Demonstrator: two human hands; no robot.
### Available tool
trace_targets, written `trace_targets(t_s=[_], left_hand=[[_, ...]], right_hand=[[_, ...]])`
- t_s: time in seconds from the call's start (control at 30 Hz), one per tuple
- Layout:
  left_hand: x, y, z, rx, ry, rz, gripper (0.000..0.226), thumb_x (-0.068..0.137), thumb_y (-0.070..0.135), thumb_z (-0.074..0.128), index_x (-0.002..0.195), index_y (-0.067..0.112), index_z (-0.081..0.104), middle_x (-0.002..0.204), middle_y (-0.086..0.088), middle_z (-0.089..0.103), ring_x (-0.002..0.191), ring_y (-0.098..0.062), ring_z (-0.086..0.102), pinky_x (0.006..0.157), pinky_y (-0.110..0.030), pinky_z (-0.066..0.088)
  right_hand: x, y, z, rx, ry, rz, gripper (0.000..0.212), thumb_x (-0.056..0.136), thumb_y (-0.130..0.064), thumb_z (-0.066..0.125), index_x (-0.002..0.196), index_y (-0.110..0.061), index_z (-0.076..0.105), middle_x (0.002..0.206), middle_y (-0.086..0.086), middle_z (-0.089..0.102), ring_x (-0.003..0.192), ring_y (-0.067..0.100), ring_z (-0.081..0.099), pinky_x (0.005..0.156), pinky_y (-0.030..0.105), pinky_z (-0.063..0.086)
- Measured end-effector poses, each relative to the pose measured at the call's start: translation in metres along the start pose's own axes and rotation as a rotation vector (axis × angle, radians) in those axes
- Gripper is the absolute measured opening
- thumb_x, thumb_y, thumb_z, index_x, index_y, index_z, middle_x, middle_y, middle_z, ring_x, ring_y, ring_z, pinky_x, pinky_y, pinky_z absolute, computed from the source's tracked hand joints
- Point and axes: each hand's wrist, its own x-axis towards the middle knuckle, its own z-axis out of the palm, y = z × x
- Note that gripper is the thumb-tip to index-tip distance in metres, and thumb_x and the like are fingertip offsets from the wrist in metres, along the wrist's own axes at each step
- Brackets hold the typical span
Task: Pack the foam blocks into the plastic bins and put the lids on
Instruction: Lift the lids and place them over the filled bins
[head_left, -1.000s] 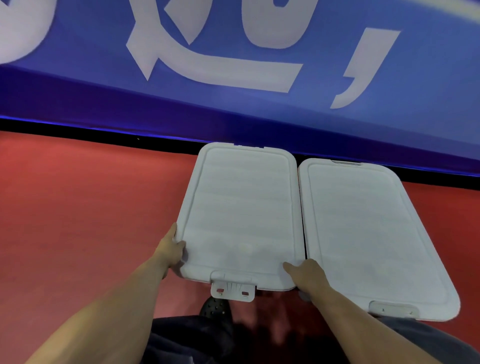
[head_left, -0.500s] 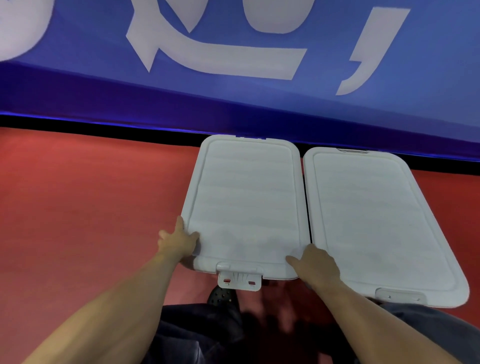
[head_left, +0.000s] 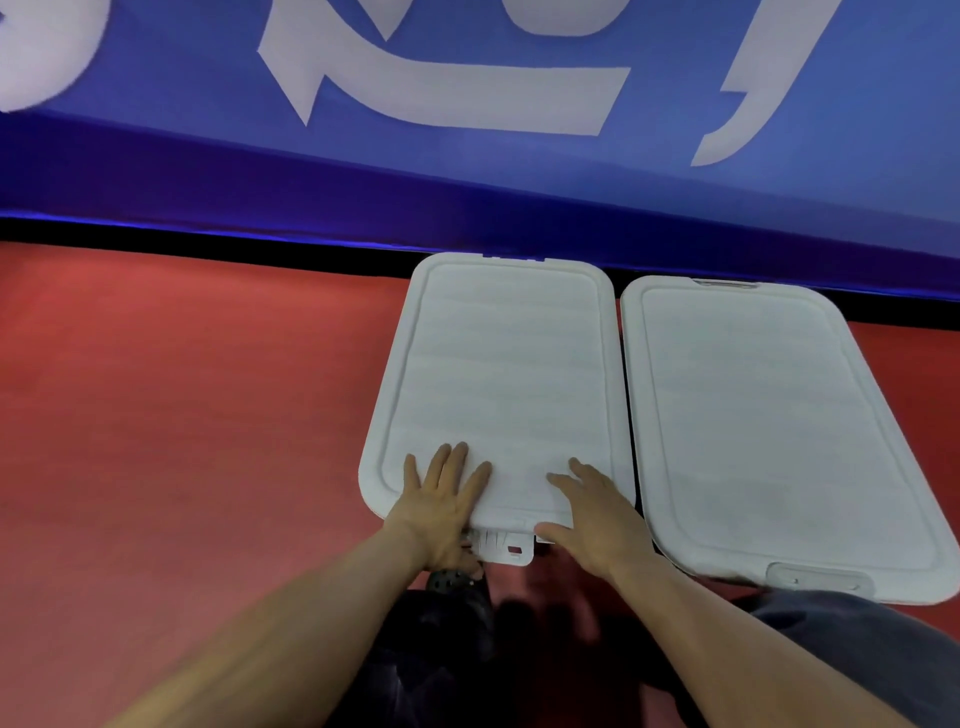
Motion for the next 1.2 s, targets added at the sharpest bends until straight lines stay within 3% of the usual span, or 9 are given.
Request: trace_targets(t_s=[0.13, 0.47, 0.57, 0.67, 0.77, 0.83, 0.9, 1.07, 1.2], left_hand=[[-0.003, 0.004, 0.014, 0.147, 0.063, -0.005, 0.129, 0.079, 0.078, 0.055, 0.153, 0.017, -0.031, 0.162, -0.024, -0.026, 0.151, -0.045, -0.016, 0.112, -0.075, 0.002], [-0.005, -0.004, 0.006, 0.097, 0.049, 0.078, 0.122, 0.078, 0.079, 0.049, 0.157, 0.019, -0.022, 0.164, -0.023, -0.018, 0.152, -0.045, -0.009, 0.114, -0.072, 0.009], [-0.007, -0.019, -0.009, 0.005, -0.009, 0.126, 0.116, 0.077, 0.079, 0.051, 0.160, 0.026, -0.010, 0.167, -0.014, -0.013, 0.155, -0.037, -0.005, 0.120, -0.064, 0.009], [-0.003, -0.036, -0.026, -0.150, 0.015, 0.109, 0.101, 0.078, 0.079, 0.055, 0.159, 0.031, 0.018, 0.169, 0.001, 0.006, 0.155, -0.024, 0.010, 0.122, -0.051, 0.017], [0.002, -0.043, -0.033, -0.285, 0.021, 0.047, 0.101, 0.072, 0.081, 0.062, 0.156, 0.033, 0.030, 0.167, 0.012, 0.015, 0.153, -0.014, 0.013, 0.123, -0.049, 0.016], [0.002, -0.041, -0.031, -0.346, 0.003, 0.024, 0.104, 0.070, 0.080, 0.066, 0.156, 0.035, 0.028, 0.167, 0.014, 0.009, 0.155, -0.014, 0.003, 0.124, -0.054, 0.009], [0.000, -0.039, -0.032, -0.384, -0.028, 0.005, 0.107, 0.070, 0.079, 0.068, 0.158, 0.037, 0.023, 0.169, 0.012, -0.002, 0.156, -0.015, -0.007, 0.124, -0.054, 0.003], [0.002, -0.041, -0.043, -0.337, -0.099, 0.013, 0.105, 0.074, 0.078, 0.065, 0.159, 0.035, 0.020, 0.169, 0.007, -0.004, 0.156, -0.016, -0.006, 0.124, -0.057, 0.007], [0.001, -0.039, -0.047, -0.357, -0.119, 0.001, 0.094, 0.080, 0.074, 0.064, 0.157, 0.035, 0.026, 0.169, 0.012, 0.001, 0.156, -0.014, -0.004, 0.124, -0.057, 0.011]], right_hand=[[0.000, -0.001, -0.001, 0.006, 0.006, 0.001, 0.079, 0.089, -0.061, 0.062, 0.156, -0.037, 0.028, 0.168, -0.009, 0.009, 0.155, 0.013, 0.008, 0.125, 0.036, 0.016], [0.005, 0.000, -0.002, 0.018, -0.020, 0.015, 0.079, 0.087, -0.061, 0.063, 0.155, -0.038, 0.030, 0.168, -0.010, 0.010, 0.154, 0.013, 0.009, 0.124, 0.038, 0.019], [0.004, -0.001, -0.002, 0.038, -0.030, 0.017, 0.079, 0.089, -0.058, 0.063, 0.156, -0.035, 0.029, 0.168, -0.008, 0.008, 0.155, 0.014, 0.007, 0.124, 0.038, 0.016], [0.002, -0.005, 0.001, 0.041, -0.025, -0.003, 0.076, 0.092, -0.056, 0.060, 0.157, -0.032, 0.028, 0.169, -0.002, 0.006, 0.156, 0.018, 0.005, 0.126, 0.038, 0.012], [-0.001, -0.012, 0.000, 0.061, -0.005, -0.010, 0.068, 0.087, -0.064, 0.060, 0.142, -0.031, 0.040, 0.167, 0.003, 0.013, 0.154, 0.022, 0.012, 0.124, 0.043, 0.018], [-0.002, -0.013, -0.001, 0.032, -0.027, -0.009, 0.067, 0.079, -0.072, 0.063, 0.127, -0.029, 0.046, 0.165, 0.005, 0.014, 0.153, 0.024, 0.017, 0.122, 0.045, 0.023], [-0.004, -0.012, 0.001, -0.015, -0.051, -0.021, 0.066, 0.076, -0.075, 0.065, 0.120, -0.028, 0.048, 0.168, 0.006, 0.007, 0.155, 0.024, 0.008, 0.123, 0.045, 0.020], [0.000, -0.013, 0.008, -0.015, 0.016, -0.016, 0.051, 0.083, -0.067, 0.065, 0.112, -0.027, 0.052, 0.168, 0.009, 0.009, 0.156, 0.024, 0.004, 0.125, 0.044, 0.013], [0.003, -0.013, 0.008, 0.064, 0.043, 0.026, 0.042, 0.081, -0.065, 0.068, 0.099, -0.029, 0.056, 0.167, 0.001, 0.018, 0.154, 0.019, 0.016, 0.120, 0.040, 0.025]])
